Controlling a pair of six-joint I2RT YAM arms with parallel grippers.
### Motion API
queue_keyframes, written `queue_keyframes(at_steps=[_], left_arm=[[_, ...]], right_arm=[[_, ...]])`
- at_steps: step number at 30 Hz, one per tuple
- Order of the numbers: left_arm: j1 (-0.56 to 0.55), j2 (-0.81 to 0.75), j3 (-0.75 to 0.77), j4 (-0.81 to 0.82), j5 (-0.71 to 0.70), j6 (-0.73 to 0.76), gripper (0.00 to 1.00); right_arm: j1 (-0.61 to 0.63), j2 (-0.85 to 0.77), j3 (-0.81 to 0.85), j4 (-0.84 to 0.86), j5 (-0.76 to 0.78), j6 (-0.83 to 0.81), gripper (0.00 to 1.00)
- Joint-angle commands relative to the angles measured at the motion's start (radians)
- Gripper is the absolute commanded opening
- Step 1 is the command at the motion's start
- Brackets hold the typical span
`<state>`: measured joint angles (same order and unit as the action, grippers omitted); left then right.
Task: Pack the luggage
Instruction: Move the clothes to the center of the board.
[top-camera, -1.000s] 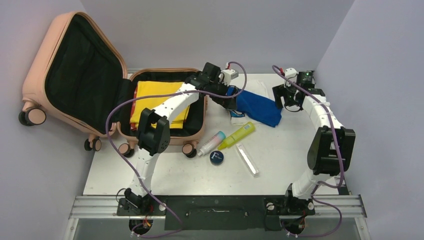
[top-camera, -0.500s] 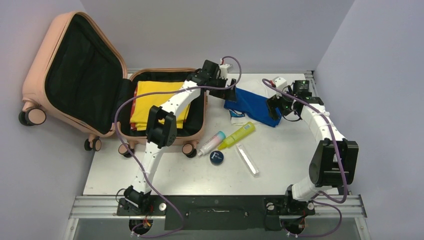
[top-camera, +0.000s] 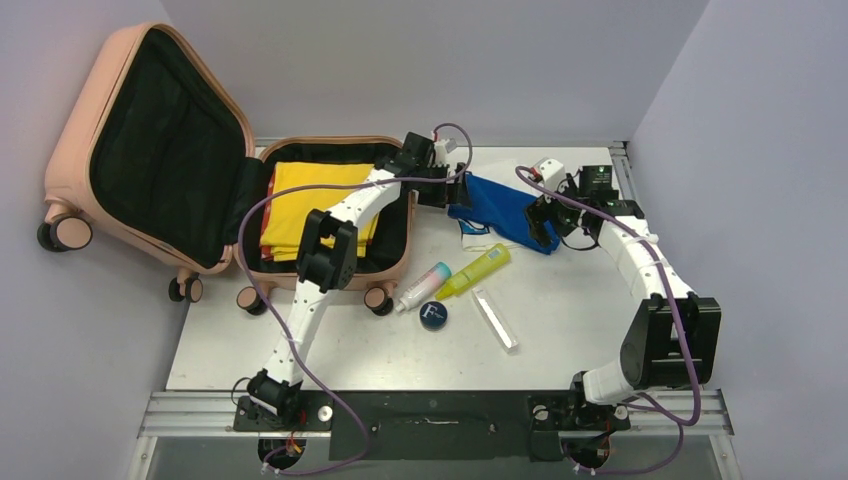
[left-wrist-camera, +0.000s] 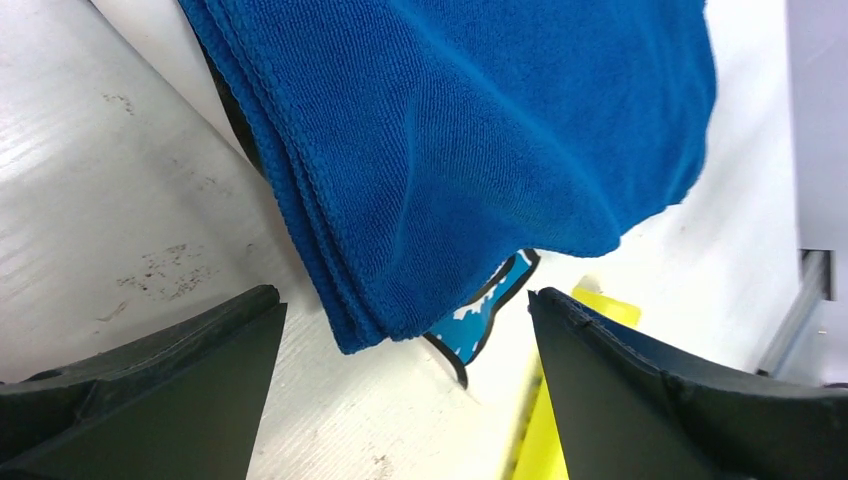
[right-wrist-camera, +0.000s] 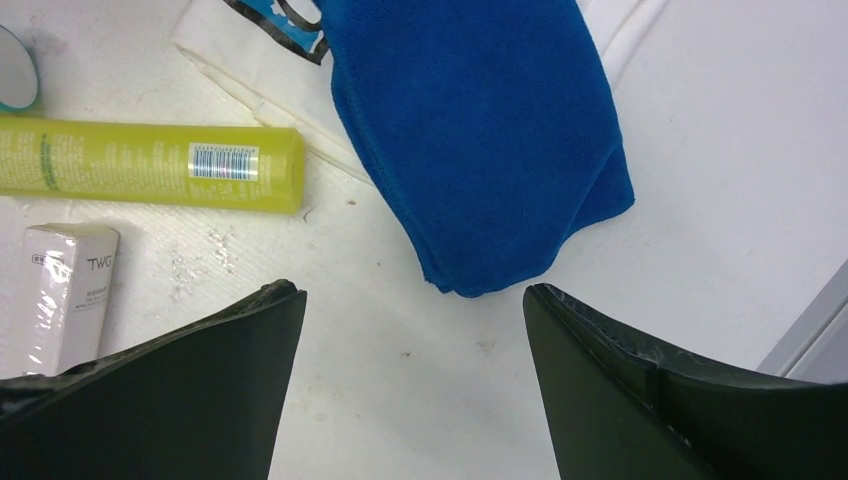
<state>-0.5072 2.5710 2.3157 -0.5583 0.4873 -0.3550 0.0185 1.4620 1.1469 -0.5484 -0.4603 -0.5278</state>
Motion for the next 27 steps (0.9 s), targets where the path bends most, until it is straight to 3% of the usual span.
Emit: queue_keyframes(at_steps=[1,9,19,27], left_arm=[[0.030,0.000,-0.019,0.111,0.117,-0.091,0.99],[0.045,0.005,-0.032,0.110,0.180,-0.127,0.76],[0.040,0.033,-0.009,0.082,0.197,-0.132,0.72],[0.045,0.063,0.016,0.085,0.222,-0.161,0.58]], right_arm=[[0.005,-0.011,0.005,0.011,0.016,0.000,0.82],[0.003,-0.040,-0.010,0.022,0.025,0.034,0.82],[0.004,-0.076,-0.012,0.018,0.012,0.051,0.82],[0.003,-0.093,-0.016,0.013,0.010,0.050,0.82]])
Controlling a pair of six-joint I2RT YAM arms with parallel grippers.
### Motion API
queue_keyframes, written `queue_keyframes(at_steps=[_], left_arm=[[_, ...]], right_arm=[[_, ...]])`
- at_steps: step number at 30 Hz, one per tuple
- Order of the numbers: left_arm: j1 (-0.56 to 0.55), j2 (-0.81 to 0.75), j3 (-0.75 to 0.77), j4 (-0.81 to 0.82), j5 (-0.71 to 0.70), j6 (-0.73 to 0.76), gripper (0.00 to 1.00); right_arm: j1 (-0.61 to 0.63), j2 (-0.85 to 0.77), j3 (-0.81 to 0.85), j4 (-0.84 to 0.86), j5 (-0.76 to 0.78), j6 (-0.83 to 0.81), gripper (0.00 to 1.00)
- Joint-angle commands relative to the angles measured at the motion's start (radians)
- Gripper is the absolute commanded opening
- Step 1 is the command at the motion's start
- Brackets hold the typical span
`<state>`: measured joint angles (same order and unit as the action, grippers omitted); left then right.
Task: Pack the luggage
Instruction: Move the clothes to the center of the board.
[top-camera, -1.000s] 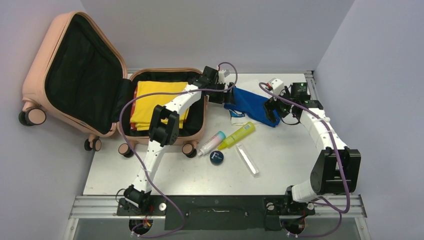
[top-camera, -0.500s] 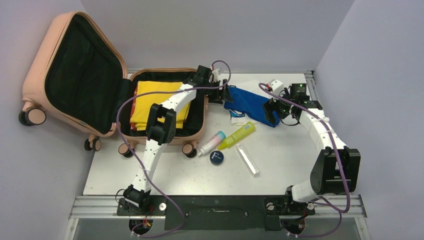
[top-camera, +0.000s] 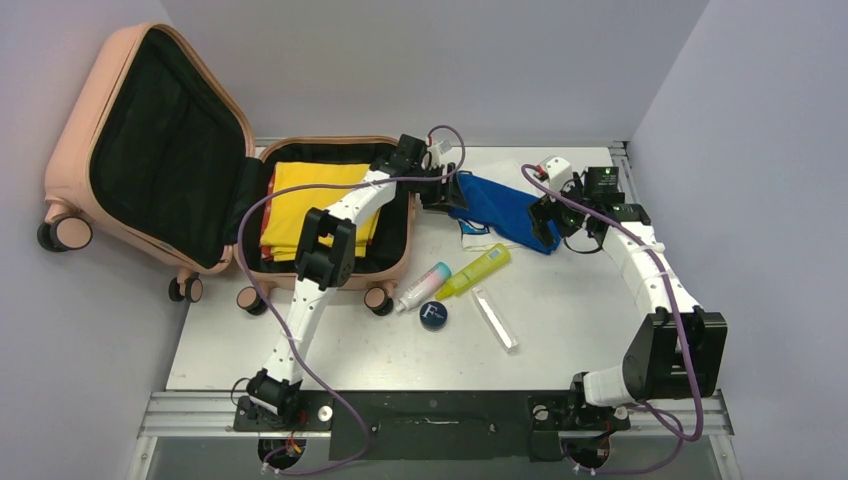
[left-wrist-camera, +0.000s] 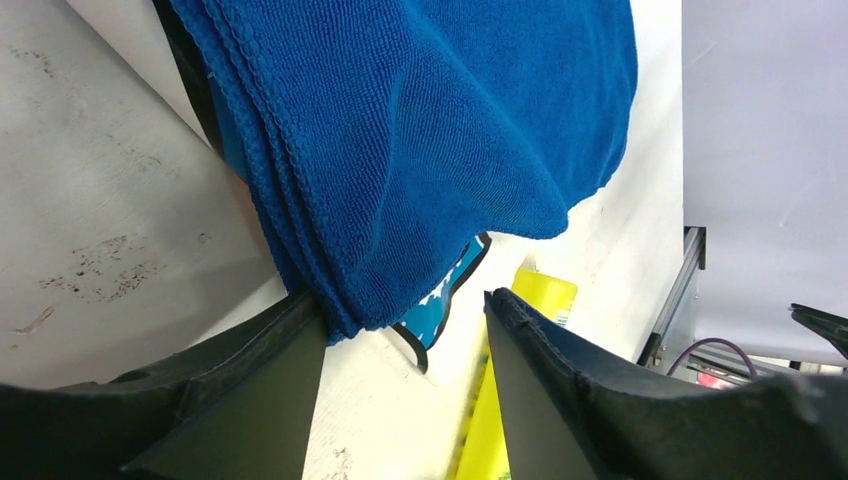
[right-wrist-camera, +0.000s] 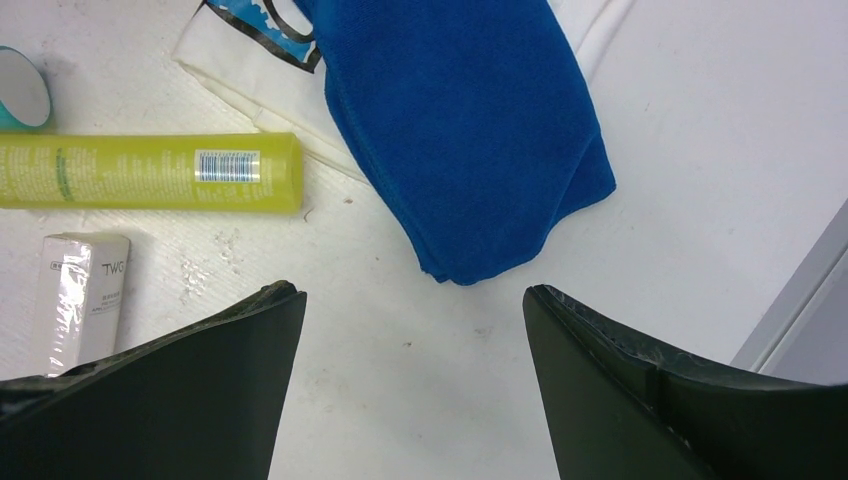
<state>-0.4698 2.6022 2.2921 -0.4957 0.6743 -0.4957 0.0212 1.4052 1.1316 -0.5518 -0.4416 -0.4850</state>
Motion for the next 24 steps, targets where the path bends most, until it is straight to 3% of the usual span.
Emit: queue_keyframes(at_steps=[1,16,24], left_arm=[[0.010,0.031,0.041,0.027,0.040,-0.025,0.56],[0.034,-0.023,0.034,0.112,0.085,-0.113,0.28],[0.029,0.000,0.022,0.152,0.123,-0.149,0.05]], right_arm=[[0.001,-0.035,-0.001,0.016,-0.006,0.006,0.82],[0.002,0.000,-0.028,0.042,-0.016,-0.043,0.82],[0.013,-0.069,-0.197,0.185,-0.047,-0.313,0.84]])
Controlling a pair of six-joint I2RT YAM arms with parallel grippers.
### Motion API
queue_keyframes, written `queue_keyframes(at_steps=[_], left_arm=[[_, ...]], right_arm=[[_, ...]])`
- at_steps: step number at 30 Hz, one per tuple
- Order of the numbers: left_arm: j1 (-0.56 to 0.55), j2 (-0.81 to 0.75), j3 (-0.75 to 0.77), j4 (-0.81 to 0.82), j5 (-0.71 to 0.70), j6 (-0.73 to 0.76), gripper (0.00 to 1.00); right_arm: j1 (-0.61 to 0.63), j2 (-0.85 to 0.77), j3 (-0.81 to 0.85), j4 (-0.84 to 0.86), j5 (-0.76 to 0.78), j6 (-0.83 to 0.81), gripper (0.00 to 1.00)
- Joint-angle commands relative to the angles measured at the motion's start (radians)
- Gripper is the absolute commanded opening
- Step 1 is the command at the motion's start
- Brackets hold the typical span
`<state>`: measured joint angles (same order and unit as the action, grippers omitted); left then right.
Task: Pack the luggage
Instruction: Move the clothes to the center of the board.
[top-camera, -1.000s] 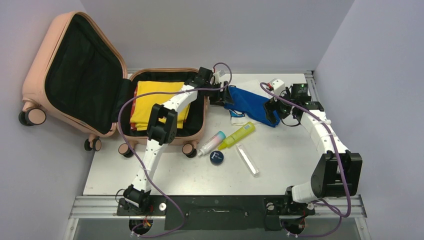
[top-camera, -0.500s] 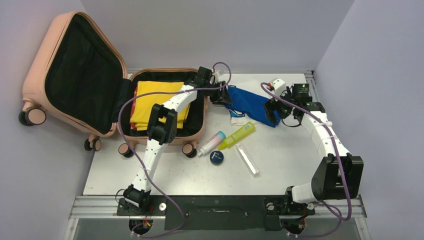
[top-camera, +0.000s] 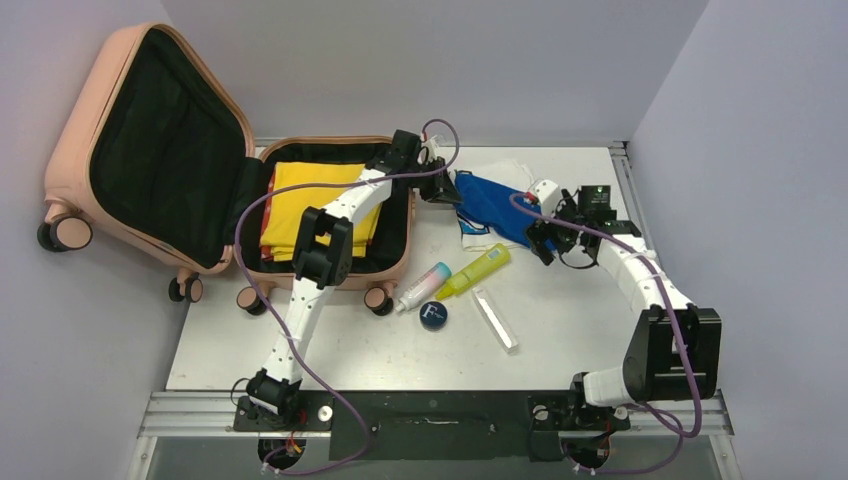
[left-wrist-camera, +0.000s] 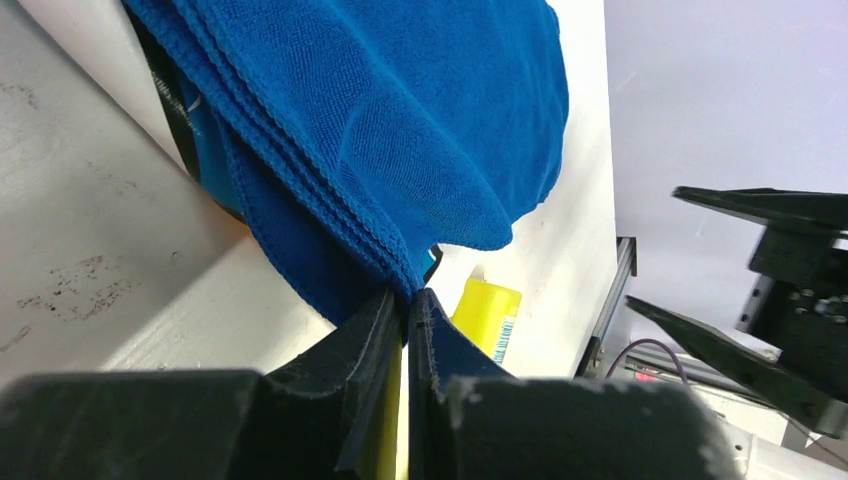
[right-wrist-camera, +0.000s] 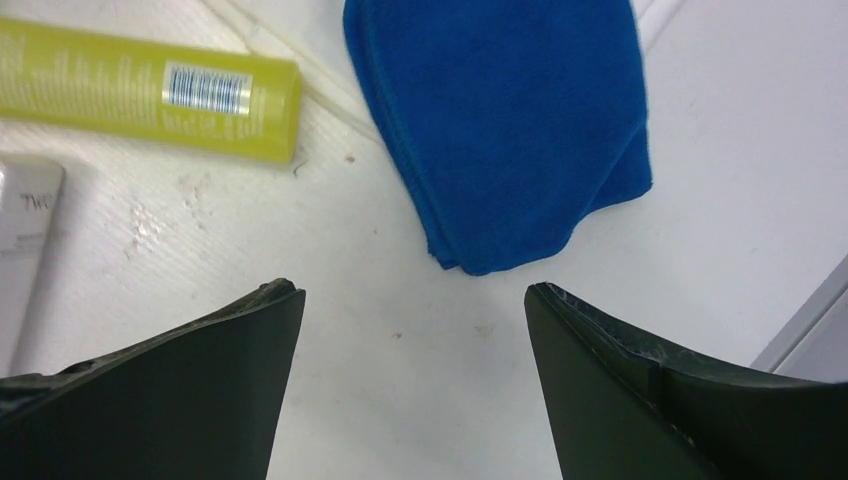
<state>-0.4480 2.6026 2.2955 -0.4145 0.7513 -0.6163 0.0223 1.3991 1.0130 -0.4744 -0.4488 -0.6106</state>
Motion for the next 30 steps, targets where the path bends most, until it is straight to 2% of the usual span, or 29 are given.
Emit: queue_keyframes(at_steps=[1,5,16,24,30], left_arm=[[0.010,-0.002,0.017,0.080,0.052,-0.037,0.03],[0.022,-0.016,0.015,0.124,0.064,-0.076,0.00],[0.044,-0.028,0.016,0.217,0.092,-0.152,0.00],[0.045,-0.022,0.000,0.236,0.105,-0.168,0.00],[0.042,-0.022,-0.004,0.248,0.110,-0.180,0.00]], right_arm=[[0.013,-0.076,-0.102,0.131,-0.046,-0.236,0.84],[0.020,-0.077,-0.157,0.184,-0.062,-0.364,0.87],[0.102,0.022,-0.251,0.306,0.083,-0.575,0.88],[0.181,0.096,-0.329,0.480,0.255,-0.631,0.86],[0.182,0.151,-0.349,0.566,0.318,-0.630,0.78]])
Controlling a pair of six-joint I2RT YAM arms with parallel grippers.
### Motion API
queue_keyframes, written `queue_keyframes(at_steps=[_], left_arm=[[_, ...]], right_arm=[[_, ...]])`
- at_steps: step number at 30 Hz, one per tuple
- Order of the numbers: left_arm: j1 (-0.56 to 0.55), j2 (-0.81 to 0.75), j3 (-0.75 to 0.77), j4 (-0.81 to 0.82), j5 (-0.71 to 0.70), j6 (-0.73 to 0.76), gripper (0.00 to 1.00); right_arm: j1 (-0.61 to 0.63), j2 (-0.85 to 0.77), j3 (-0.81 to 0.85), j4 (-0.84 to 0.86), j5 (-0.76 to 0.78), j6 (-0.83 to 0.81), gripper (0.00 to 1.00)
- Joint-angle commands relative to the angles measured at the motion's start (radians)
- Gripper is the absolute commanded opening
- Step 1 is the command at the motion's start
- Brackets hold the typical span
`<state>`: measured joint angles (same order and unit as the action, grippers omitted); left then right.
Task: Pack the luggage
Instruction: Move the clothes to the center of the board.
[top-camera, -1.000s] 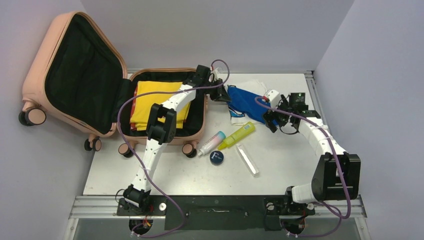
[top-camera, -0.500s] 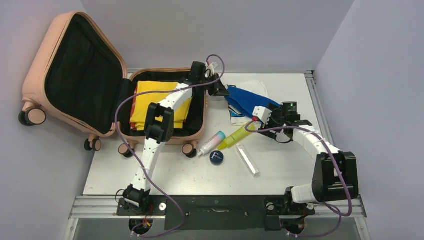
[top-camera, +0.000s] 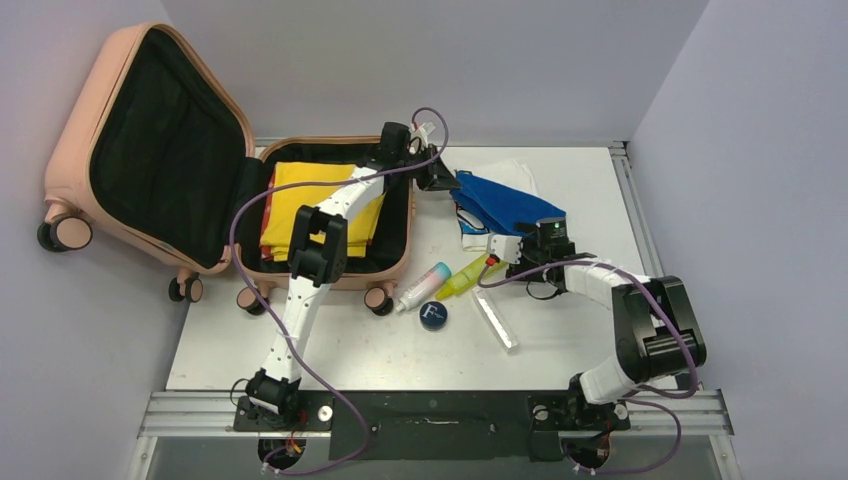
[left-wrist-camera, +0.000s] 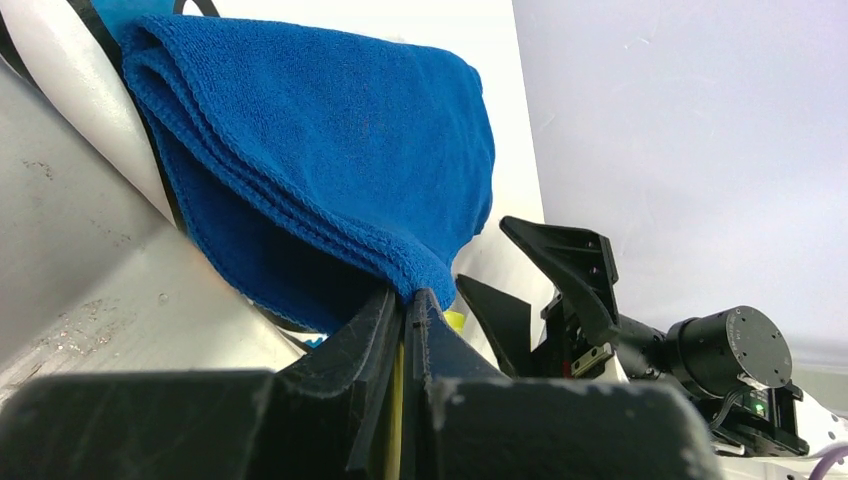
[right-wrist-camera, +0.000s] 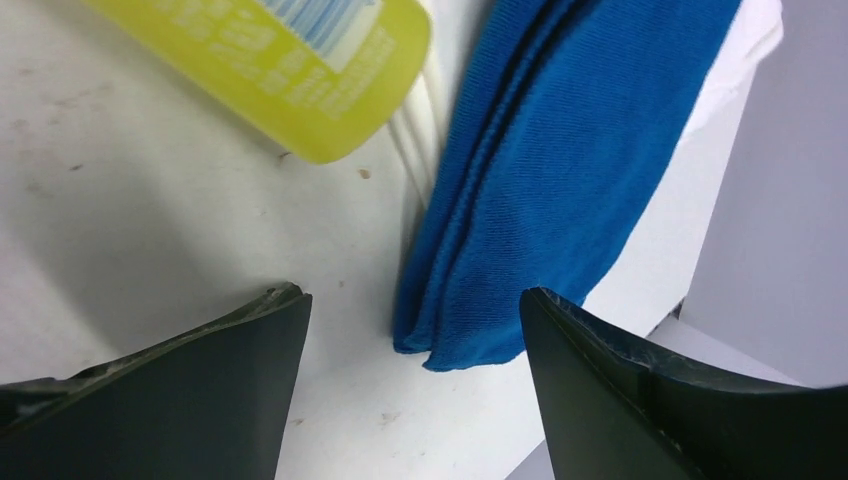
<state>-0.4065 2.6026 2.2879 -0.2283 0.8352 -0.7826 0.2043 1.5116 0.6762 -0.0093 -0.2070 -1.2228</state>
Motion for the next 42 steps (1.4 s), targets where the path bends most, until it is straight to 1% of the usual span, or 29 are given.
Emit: queue_keyframes(at_steps=[1,5,7,11,12,17,18,26,31,36,42], left_arm=[[0.001,-0.020,0.003,0.065,0.027,-0.015,0.00],[0.001,-0.021,0.001,0.073,0.029,-0.025,0.00],[0.003,-0.024,-0.002,0.076,0.033,-0.027,0.00],[0.004,-0.031,-0.004,0.077,0.033,-0.033,0.00],[0.006,-0.030,-0.003,0.077,0.033,-0.034,0.00],[0.012,-0.035,-0.006,0.083,0.035,-0.043,0.00],[0.012,-0.036,-0.006,0.085,0.035,-0.047,0.00],[0.014,-0.044,-0.001,0.145,0.049,-0.100,0.00],[0.013,-0.048,-0.019,0.262,0.087,-0.173,0.00],[-0.003,-0.049,-0.026,0.301,0.115,-0.195,0.00],[-0.051,-0.048,-0.051,0.363,0.154,-0.239,0.00]], right_arm=[[0.000,0.048,-0.009,0.105,0.084,-0.016,0.76],[-0.003,0.086,0.002,0.105,0.108,-0.013,0.66],[-0.006,0.104,0.011,0.097,0.121,-0.011,0.57],[-0.016,0.127,0.039,0.063,0.136,0.003,0.27],[-0.019,0.128,0.046,0.053,0.136,0.011,0.23],[-0.026,0.094,0.065,0.015,0.116,0.012,0.07],[-0.026,0.086,0.069,0.013,0.115,0.008,0.06],[-0.056,0.045,0.152,-0.042,0.100,0.049,0.05],[-0.120,0.014,0.215,-0.083,0.047,0.070,0.05],[-0.170,-0.018,0.244,-0.114,0.028,0.052,0.05],[-0.201,-0.061,0.243,-0.172,0.005,0.013,0.05]])
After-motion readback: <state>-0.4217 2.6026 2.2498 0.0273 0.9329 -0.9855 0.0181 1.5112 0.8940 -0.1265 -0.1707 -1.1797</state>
